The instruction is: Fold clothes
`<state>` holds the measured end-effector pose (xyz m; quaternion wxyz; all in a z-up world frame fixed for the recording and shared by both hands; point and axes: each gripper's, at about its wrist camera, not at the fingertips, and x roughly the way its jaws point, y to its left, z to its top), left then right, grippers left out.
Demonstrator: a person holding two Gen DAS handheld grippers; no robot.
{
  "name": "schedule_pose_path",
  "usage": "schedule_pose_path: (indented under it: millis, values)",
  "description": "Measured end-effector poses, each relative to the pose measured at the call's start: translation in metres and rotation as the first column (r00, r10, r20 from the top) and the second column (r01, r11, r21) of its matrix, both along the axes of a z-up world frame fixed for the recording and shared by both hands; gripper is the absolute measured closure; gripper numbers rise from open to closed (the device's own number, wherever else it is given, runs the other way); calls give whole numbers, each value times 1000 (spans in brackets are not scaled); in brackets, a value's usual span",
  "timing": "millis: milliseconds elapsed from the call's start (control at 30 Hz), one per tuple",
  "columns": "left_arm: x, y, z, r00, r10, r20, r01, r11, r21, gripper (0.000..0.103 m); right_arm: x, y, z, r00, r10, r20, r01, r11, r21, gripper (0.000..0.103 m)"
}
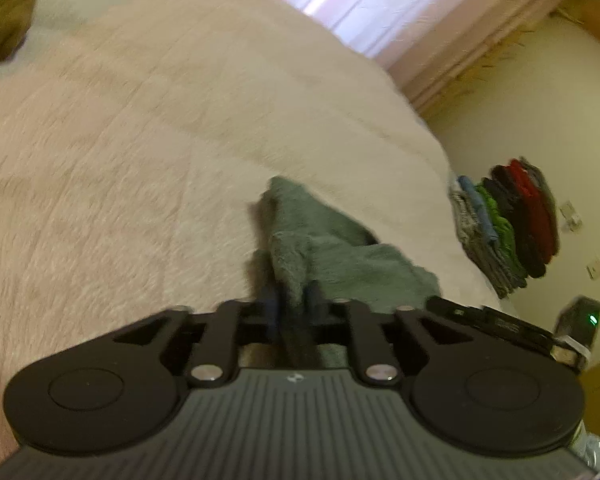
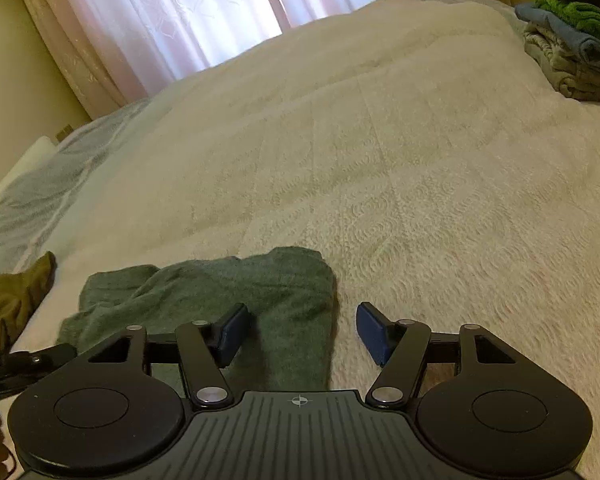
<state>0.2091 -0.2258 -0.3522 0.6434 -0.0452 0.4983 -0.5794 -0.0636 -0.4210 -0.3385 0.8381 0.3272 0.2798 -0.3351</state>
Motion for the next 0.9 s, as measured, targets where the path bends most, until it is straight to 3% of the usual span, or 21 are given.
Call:
schedule_pose_path:
  millis: [133,300,467,633,700,733,767,800,900]
  values:
    - [-5,41,8,998,51,-26,-51,998,-36,70,-40,33,13,999,18,40,-17,999,-38,39]
    - [-32,127,12,997,62,-41,-63,998,-25,70,-100,117,35,989,151,-3,-148,970,-194,40]
    - [-63,179,0,989,83,-121,-84,996,3,67,-123,202,36,918,348,-188,-394,855,-338,40]
    - [-68,188,-11,967,132,-218,-142,989,-30,67,-112,242,17,826,389,-407,-550,716,-430,40]
    - [-72,185,-13,968,142,-205,-149,989,-20,69,-106,248,13,808,392,-441,-577,680,-453,70]
    - [-73,184,-14,969,145,-200,-152,988,-18,73,-104,249,11,802,400,-443,-584,677,-448,78]
    - [-74,182,-15,969,147,-201,-154,988,-20,98,-102,249,11,799,404,-444,-589,672,-449,86]
    - [-75,180,-16,968,148,-201,-156,988,-22,101,-101,250,10,798,406,-445,-592,665,-456,92]
    - [-81,188,-10,976,151,-158,-166,982,-88,102,-107,250,12,821,390,-416,-564,665,-489,96]
